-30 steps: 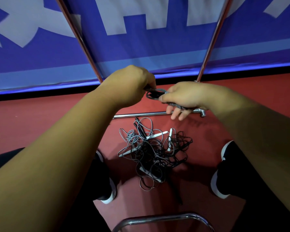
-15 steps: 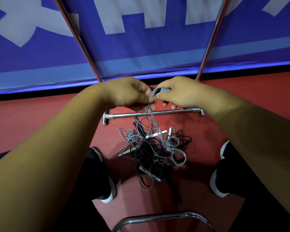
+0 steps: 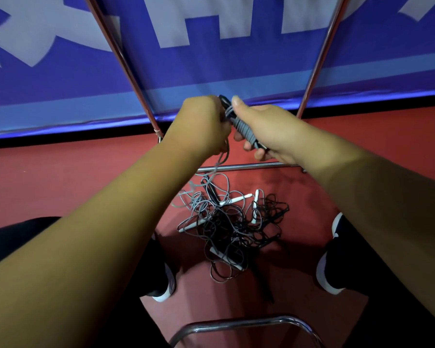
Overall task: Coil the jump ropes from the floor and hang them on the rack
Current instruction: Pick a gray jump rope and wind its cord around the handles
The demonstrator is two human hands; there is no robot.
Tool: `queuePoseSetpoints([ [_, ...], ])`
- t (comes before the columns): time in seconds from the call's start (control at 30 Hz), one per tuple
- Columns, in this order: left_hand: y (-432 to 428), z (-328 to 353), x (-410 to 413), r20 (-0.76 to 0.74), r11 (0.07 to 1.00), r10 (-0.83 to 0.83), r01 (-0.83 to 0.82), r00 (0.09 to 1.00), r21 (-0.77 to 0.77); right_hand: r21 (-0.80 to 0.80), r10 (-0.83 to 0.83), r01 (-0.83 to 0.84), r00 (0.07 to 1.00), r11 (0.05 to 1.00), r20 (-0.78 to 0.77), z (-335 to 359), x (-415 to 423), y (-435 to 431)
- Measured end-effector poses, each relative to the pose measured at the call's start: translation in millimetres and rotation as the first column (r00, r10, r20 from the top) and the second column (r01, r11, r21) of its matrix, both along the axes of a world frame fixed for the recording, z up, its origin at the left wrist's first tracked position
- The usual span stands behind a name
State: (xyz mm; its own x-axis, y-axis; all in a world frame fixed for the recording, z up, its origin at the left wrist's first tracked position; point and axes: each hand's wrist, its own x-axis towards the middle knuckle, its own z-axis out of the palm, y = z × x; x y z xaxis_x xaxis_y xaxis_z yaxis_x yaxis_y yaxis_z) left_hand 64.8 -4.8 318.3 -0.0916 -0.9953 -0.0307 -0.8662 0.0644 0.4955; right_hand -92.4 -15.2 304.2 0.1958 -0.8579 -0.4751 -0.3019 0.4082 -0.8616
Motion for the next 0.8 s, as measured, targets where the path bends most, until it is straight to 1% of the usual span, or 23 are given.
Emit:
queuePoseSetpoints([
  [0.07, 0, 3, 4, -0.191, 0.991, 0.038, -0.012, 0.981, 0.133, 0.044, -0.054, 0.054, 0.998, 0.998, 0.018, 1, 1, -1],
  [0.13, 1, 9, 8, -0.298, 0.971, 0.073, 0.001, 0.952, 0.241, 0.052, -0.052, 0.051, 0.998, 0.997, 0.02, 1, 0, -2],
  [0.2, 2, 14, 11, -0.299, 0.969, 0.051, 0.025, 0.953, 0.245, 0.054, -0.033, 0.031, 0.999, 0.998, 0.028, 2, -2, -1],
  [0.27, 3, 15, 14, -0.229, 0.983, 0.008, 0.034, 0.973, 0.178, 0.064, -0.012, 0.01, 0.999, 0.998, 0.033, 4, -3, -1],
  [0.3, 2, 16, 15, -0.22, 0.986, 0.01, 0.027, 0.975, 0.163, 0.07, -0.009, 0.006, 0.999, 0.998, 0.037, 6, -3, -2],
  [0.33, 2, 16, 16, -0.252, 0.985, 0.028, 0.017, 0.967, 0.174, 0.077, -0.013, 0.009, 0.999, 0.997, 0.045, 7, -3, -2],
  [0.43, 2, 17, 15, -0.471, 0.961, 0.094, 0.043, 0.877, 0.274, 0.077, -0.047, 0.041, 0.996, 0.996, 0.075, 11, -5, -3],
  [0.5, 2, 20, 16, -0.589, 0.934, 0.09, 0.138, 0.803, 0.33, 0.078, -0.061, 0.054, 0.994, 0.995, 0.093, 11, -8, -5],
  [0.53, 1, 21, 18, -0.625, 0.917, 0.075, 0.192, 0.777, 0.349, 0.088, -0.067, 0.057, 0.992, 0.994, 0.107, 12, -10, -6],
  [0.6, 0, 22, 23, -0.667, 0.879, 0.044, 0.288, 0.744, 0.379, 0.109, -0.083, 0.07, 0.989, 0.992, 0.124, 12, -14, -9],
  [0.67, -1, 21, 27, -0.681, 0.85, 0.022, 0.345, 0.732, 0.399, 0.113, -0.097, 0.084, 0.989, 0.99, 0.113, 13, -16, -11],
  [0.73, -1, 18, 27, -0.665, 0.846, 0.006, 0.35, 0.747, 0.401, 0.103, -0.091, 0.081, 0.991, 0.991, 0.094, 14, -16, -11],
  [0.8, -2, 15, 25, -0.618, 0.866, 0.011, 0.302, 0.786, 0.399, 0.101, -0.087, 0.079, 0.993, 0.992, 0.08, 14, -15, -11],
])
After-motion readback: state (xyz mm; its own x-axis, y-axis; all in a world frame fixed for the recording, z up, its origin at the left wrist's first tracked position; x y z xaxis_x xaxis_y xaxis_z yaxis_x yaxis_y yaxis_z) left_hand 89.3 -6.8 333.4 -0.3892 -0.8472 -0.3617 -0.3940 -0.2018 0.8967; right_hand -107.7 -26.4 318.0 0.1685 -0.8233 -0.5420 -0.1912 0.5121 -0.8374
